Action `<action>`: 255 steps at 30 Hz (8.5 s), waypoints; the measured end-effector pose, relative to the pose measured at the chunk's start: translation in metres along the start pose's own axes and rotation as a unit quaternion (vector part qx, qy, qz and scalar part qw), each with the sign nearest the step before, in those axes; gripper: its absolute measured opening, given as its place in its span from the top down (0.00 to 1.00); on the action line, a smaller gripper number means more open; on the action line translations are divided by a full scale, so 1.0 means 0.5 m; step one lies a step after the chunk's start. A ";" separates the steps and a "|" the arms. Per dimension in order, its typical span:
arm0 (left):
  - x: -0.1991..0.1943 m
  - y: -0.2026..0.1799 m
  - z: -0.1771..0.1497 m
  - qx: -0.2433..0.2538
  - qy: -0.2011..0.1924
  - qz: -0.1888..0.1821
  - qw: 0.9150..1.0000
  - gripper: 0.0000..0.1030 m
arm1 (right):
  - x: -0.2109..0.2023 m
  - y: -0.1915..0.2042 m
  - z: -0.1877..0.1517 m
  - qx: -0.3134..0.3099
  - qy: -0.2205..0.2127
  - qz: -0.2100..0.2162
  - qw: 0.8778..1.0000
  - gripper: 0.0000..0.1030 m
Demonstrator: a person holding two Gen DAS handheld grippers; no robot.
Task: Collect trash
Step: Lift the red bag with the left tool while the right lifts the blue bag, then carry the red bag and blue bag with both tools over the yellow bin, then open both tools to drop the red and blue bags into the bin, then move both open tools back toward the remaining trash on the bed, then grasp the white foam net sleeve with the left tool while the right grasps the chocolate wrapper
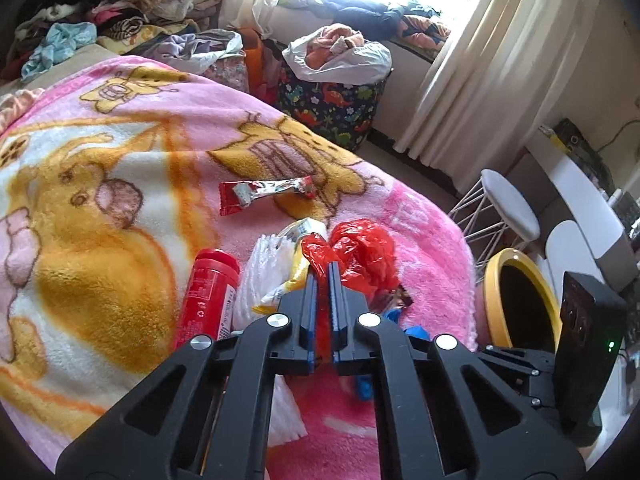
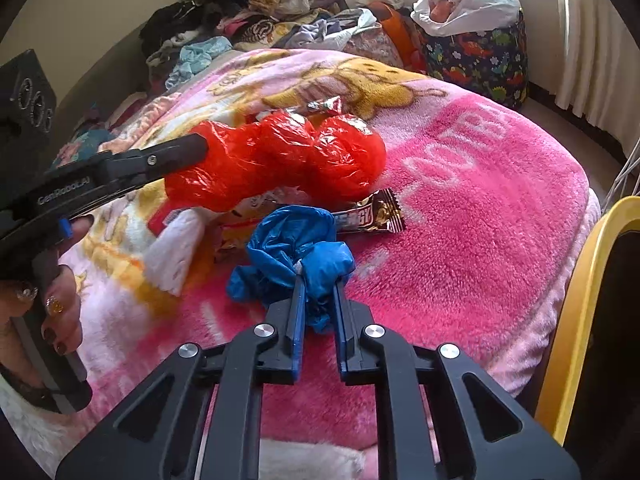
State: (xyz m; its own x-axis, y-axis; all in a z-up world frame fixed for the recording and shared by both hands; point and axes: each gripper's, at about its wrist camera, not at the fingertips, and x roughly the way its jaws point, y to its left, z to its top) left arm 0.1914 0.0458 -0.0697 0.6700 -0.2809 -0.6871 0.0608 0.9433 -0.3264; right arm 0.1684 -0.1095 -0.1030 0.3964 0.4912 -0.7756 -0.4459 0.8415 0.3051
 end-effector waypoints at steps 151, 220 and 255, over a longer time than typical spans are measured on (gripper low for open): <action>0.063 -0.449 -0.061 0.172 -0.025 -0.067 0.983 0.11 | -0.358 -0.396 -0.176 0.233 -0.164 -0.152 0.946 0.42; -0.082 -0.076 -0.026 0.053 -0.098 0.081 0.991 0.11 | -0.194 -0.079 0.026 0.033 -0.129 -0.057 0.989 0.33; -0.020 0.040 -0.124 -0.044 0.030 0.046 0.998 0.55 | 0.044 -0.035 0.083 0.010 -0.028 -0.060 0.998 0.35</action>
State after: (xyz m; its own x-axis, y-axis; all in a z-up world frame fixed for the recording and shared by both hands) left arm 0.1400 0.0566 -0.1099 0.6243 -0.2065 -0.7534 -0.0659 0.9471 -0.3142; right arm 0.2183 -0.1039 -0.1025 0.4903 0.3977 -0.7755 -0.3762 0.8992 0.2232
